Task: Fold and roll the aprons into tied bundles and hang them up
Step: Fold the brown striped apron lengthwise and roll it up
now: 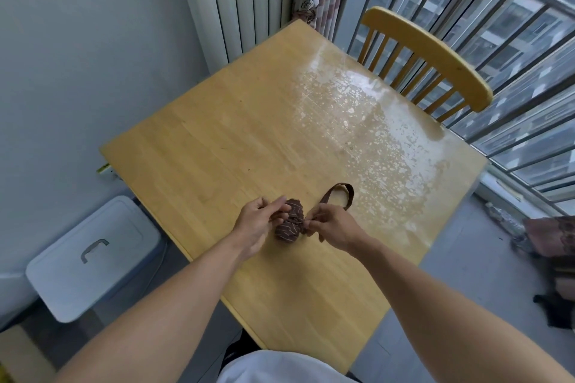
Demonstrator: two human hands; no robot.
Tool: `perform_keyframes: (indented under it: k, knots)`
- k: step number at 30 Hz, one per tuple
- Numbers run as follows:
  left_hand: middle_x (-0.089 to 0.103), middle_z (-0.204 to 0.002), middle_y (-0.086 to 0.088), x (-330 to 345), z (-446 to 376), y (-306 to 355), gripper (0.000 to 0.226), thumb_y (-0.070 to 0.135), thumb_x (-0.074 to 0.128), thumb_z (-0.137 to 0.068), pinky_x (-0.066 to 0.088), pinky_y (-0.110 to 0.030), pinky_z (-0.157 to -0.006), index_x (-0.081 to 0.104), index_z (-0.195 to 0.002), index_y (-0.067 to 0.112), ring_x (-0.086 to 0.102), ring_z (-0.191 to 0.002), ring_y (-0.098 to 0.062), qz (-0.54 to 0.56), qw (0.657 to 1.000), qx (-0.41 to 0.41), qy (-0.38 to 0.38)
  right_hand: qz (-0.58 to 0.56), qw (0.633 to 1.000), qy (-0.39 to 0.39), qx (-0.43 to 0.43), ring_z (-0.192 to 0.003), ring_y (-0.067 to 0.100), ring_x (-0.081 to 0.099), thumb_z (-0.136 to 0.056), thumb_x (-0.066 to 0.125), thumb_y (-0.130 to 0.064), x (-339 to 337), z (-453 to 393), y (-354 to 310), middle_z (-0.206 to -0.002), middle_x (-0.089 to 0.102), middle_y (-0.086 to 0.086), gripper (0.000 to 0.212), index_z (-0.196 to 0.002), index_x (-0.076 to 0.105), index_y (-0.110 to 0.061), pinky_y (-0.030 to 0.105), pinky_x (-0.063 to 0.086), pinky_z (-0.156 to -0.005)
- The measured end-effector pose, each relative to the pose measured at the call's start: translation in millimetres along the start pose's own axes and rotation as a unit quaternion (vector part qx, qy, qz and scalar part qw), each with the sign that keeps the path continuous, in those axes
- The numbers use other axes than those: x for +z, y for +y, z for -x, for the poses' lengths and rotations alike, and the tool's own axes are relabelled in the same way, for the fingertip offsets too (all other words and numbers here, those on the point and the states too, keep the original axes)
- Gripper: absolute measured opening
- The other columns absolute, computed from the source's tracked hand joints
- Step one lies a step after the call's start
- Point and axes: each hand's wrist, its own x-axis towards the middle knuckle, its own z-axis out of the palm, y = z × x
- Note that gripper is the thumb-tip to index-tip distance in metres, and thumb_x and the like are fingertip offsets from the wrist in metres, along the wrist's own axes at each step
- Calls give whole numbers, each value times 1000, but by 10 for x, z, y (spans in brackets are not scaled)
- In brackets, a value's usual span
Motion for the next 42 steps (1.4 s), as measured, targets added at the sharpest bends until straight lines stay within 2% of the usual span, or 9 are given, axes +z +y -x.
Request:
perform_keyframes:
  k: [6,9,12,19,24,30,33,38,42]
  knots:
    - [75,-114,-17,107,32,28,31,-10,62,-94,60,-23,-79,58,-123,2,75,-93,-23,-87,994,15,-58,-134,984,-116,27,-99,28,73,-105,47,-13,-166,24,-91,-108,78,5,26,-116,71,-11,30,55,-77]
    - [80,-99,-5,136,21,18,15,8,65,-99,57,-20,-67,72,-111,7,73,-80,-17,-237,970,53,-15,-6,995,-97,-21,-92,15,75,-99,63,-12,-181,25,-67,-100,79,0,17,-113,72,-13,25,55,-76]
    - [80,-86,2,151,10,1,13,19,72,-95,59,-24,-78,78,-106,16,74,-81,-11,-312,946,86,19,128,986,-20,-105,-77,0,70,-93,74,-26,-144,42,-47,-86,77,-11,13,-104,81,-24,21,52,-68]
    - [79,-99,8,122,-22,-39,19,36,70,-96,56,-25,-94,82,-107,25,70,-101,-7,-413,906,55,-72,365,860,123,-333,-115,14,56,-85,80,-33,-37,79,-46,-132,65,-5,12,-97,81,-33,22,46,-84]
    - [69,-82,11,56,-11,-8,25,34,59,-103,46,-19,-68,80,-112,23,59,-72,-1,-411,907,20,-88,285,921,99,-246,-103,17,66,-90,77,-22,-16,24,-109,-111,75,0,9,-97,78,-17,35,55,-88]
    - [75,-107,-3,43,-29,-39,21,7,66,-96,50,-18,-73,73,-113,18,66,-90,-12,-349,935,30,-55,135,971,145,-134,-70,8,69,-87,80,-20,25,5,-142,-75,71,-10,19,-95,63,-20,35,57,-63]
    - [74,-100,-13,31,-14,-80,11,6,74,-91,54,-24,-71,69,-99,11,70,-78,-15,-311,949,49,-14,132,971,162,-114,-68,11,67,-85,82,-22,28,-38,-142,-72,70,-8,13,-84,69,-21,40,57,-63]
    - [73,-83,-4,56,-13,-138,6,7,76,-90,53,-22,-65,71,-93,10,68,-64,-8,-289,956,56,-8,187,960,162,-127,-85,13,72,-92,74,-16,43,25,-168,-96,78,0,21,-112,78,-12,32,58,-77]
    - [72,-82,0,77,9,-153,4,7,74,-92,53,-19,-63,72,-92,11,68,-64,-5,-288,955,65,1,307,928,100,-185,-84,17,71,-95,70,-18,25,41,-125,-92,77,2,16,-108,79,-15,35,57,-76]
